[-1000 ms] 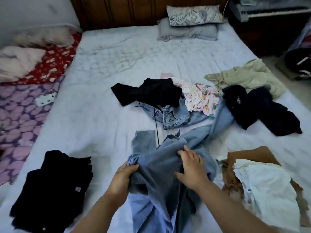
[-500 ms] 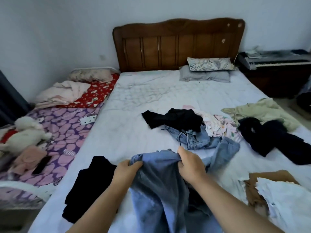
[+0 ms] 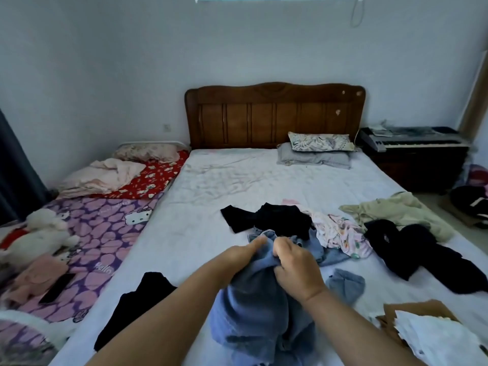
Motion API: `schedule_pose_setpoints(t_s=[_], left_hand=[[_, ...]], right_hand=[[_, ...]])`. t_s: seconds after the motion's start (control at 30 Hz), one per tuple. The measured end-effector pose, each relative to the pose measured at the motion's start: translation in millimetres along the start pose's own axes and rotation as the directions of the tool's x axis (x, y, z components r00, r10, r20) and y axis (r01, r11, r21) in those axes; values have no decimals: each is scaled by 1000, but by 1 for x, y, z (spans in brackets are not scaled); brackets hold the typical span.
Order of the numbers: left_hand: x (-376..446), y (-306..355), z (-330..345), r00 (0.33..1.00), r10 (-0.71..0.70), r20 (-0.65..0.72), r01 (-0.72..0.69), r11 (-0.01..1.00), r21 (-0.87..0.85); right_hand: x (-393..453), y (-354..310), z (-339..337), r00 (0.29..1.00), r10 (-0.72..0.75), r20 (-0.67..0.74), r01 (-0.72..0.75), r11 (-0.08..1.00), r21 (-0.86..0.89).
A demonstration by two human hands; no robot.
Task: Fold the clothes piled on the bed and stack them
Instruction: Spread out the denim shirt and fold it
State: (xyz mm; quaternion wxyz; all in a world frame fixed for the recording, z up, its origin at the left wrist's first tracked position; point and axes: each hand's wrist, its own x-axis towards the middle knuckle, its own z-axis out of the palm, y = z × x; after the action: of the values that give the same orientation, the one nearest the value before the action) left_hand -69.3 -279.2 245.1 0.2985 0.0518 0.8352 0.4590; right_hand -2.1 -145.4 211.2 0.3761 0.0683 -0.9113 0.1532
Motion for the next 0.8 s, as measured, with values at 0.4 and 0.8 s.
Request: schedule_pose_setpoints(t_s=[0.4,0.8], left_hand=[[-3,27,12,836,481,-263,-418,870,262],[-55,52,-31,486,835,-258,-771,549,323]], right_hand=[[-25,38,-45,971,104,216,-130,985,112],[47,84,-76,838,326,438,-432,887,165]])
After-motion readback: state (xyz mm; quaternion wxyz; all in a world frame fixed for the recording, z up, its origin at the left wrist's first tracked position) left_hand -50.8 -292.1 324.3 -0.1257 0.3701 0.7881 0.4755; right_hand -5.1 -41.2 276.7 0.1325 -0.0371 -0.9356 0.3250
